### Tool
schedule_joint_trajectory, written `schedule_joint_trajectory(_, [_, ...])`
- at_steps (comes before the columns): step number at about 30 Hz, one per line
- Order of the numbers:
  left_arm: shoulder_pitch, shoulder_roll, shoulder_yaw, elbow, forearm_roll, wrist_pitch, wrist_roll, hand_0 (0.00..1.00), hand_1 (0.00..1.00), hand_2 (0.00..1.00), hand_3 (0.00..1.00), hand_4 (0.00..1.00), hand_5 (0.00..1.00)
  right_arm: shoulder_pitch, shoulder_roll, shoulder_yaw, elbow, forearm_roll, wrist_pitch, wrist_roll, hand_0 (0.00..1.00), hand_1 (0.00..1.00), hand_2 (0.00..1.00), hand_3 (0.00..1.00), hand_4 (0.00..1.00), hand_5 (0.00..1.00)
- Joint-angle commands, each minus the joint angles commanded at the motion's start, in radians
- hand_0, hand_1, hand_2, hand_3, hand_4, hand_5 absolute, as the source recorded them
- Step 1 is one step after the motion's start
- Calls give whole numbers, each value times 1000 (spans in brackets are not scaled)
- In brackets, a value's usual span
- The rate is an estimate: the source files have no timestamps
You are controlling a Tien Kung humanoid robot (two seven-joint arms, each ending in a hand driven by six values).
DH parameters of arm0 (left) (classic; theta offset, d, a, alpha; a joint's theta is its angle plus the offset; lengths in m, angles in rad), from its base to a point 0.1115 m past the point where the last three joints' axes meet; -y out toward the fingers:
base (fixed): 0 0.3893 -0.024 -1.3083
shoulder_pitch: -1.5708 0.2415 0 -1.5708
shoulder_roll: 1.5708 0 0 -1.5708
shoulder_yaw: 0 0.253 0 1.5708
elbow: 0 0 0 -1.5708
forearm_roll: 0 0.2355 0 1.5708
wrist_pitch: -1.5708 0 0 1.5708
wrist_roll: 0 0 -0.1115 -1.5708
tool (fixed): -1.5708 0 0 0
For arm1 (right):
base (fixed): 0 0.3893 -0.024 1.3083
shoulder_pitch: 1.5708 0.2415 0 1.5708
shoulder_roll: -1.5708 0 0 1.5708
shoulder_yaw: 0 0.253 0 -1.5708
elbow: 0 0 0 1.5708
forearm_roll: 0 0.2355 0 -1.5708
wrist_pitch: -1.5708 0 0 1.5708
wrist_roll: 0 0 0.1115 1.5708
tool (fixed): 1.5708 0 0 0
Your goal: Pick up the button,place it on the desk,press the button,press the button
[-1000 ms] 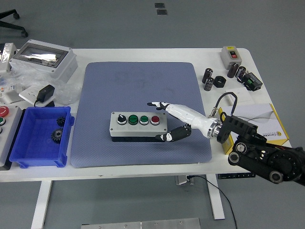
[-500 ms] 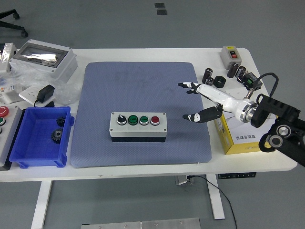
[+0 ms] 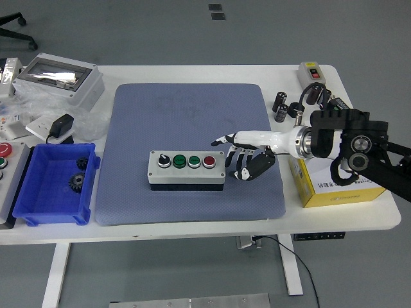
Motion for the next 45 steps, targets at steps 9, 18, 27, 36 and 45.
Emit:
schedule_joint_trajectory(9, [5,1,4,-2,-9,-1,6,664,559,509,572,377,2,64,39,-38,-41,-41,19,-30,26,109,197,914,319,2])
schedule_joint_trajectory(18, [5,1,2,-6,-11,-1,12,664,561,508,572,387,15,62,34,-49,-2,-33,53,-40,20,103,190,910,333,2])
schedule_joint_trajectory(27, [5,1,5,-7,-15,-1,14,664,564,509,572,400,30,59,59,-61,-15,-22,40,-24,20,102,190,895,328,2])
schedule_joint_trajectory(36, [6,5,3,-7,-10,-2,14,664,566,510,573,406,35,75,109,-86,-62,-14,17,-9,22,101,188,867,310,2])
schedule_joint_trajectory(45, [2,7,-1,-7,-2,-4,12,664,565,509,573,406,37,88,155,-117,-112,-26,-8,0,21,100,189,862,294,2])
